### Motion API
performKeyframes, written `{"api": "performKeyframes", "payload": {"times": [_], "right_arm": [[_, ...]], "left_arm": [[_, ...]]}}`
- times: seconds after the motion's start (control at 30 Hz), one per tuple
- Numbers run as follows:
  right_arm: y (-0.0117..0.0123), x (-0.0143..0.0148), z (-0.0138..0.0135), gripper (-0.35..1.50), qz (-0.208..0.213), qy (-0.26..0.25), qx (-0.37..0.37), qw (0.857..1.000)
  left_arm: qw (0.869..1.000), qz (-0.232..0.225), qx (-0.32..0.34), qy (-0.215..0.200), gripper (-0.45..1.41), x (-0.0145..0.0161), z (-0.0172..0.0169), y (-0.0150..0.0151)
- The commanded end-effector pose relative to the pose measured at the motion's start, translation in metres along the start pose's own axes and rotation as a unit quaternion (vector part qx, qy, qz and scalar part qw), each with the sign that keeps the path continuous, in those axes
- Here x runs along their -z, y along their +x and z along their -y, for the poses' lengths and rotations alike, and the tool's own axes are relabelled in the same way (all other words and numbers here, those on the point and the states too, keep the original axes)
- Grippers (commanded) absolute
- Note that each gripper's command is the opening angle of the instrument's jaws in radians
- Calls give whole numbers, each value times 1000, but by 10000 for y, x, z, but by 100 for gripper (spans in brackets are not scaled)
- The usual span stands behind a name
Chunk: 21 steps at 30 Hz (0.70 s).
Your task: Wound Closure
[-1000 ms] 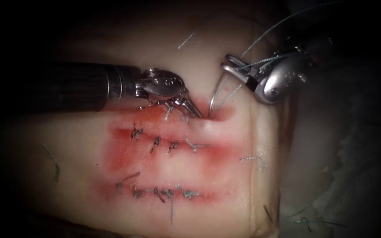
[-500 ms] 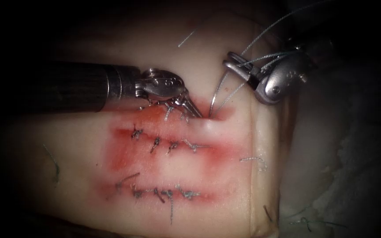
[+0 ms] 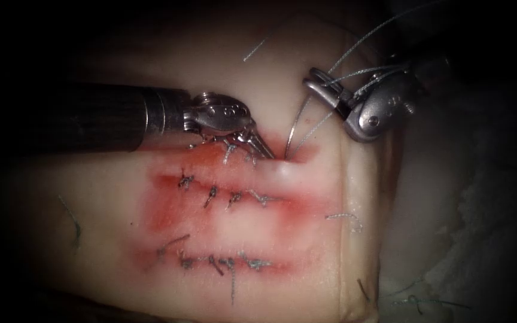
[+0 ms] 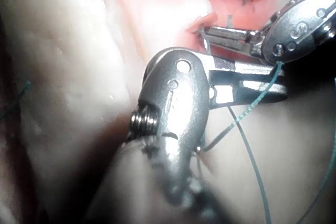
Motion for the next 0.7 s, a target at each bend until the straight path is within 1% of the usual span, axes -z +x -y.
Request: {"api": "performKeyframes", "payload": {"times": [0.03, 0.43, 0.7], "right_arm": [[6, -5, -5, -35, 2, 2, -7, 1000], [6, -5, -7, -35, -4, 19, -22, 1000], [5, -4, -8, -35, -16, 51, -43, 998]], "left_arm": [[1000, 0, -2, -1, -45, -2, -9, -4], [1000, 0, -2, -1, -45, -2, -9, -4], [1000, 0, -1, -1, -45, -1, -9, -5]]}}
